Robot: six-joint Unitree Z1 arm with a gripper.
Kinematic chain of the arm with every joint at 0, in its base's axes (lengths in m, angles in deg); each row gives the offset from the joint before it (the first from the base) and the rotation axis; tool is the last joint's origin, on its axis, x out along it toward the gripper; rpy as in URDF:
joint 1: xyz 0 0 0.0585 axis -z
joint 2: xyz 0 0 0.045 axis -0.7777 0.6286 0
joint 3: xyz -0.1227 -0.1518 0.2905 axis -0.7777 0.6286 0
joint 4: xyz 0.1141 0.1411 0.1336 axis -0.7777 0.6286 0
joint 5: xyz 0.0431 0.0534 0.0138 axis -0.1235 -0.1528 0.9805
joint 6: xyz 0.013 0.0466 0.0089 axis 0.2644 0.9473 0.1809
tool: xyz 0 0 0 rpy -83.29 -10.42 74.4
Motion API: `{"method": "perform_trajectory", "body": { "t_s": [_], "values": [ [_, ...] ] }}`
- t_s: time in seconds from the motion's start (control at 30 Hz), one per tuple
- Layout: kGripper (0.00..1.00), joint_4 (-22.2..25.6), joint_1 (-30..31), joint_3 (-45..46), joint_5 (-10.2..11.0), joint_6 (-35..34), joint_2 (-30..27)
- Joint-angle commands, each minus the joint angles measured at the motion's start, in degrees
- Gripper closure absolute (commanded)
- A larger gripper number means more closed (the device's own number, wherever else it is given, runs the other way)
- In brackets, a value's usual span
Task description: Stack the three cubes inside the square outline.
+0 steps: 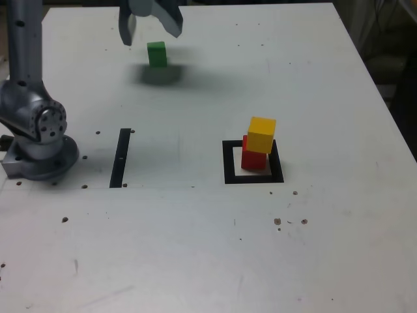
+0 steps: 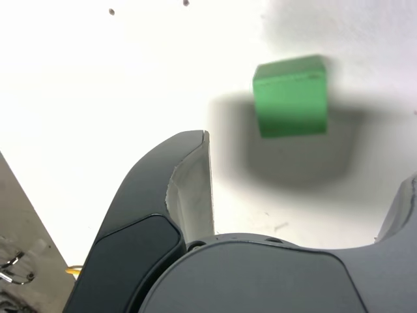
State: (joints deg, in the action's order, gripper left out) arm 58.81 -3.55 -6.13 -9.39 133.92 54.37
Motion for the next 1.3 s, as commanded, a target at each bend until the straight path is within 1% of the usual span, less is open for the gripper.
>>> {"method": "perform_trajectory", "body": {
  "t_s": [0.0,0.23,0.3,0.37,0.57,0.83,1.27],
  "values": [
    [0.01,-0.5,-0.2,-0.6,1.2,0.4,0.8],
    [0.01,-0.8,-0.2,-2.0,7.0,1.9,4.8],
    [0.01,-0.8,-0.3,-2.2,8.1,2.5,6.0],
    [0.01,-0.8,-0.3,-2.5,8.7,3.2,7.0],
    [0.01,-1.9,-0.2,-2.8,8.4,5.2,8.2],
    [0.02,-2.6,0.5,-2.8,7.9,5.8,9.0],
    [0.08,-2.4,3.2,-2.8,7.7,5.6,11.0]
  ]
}}
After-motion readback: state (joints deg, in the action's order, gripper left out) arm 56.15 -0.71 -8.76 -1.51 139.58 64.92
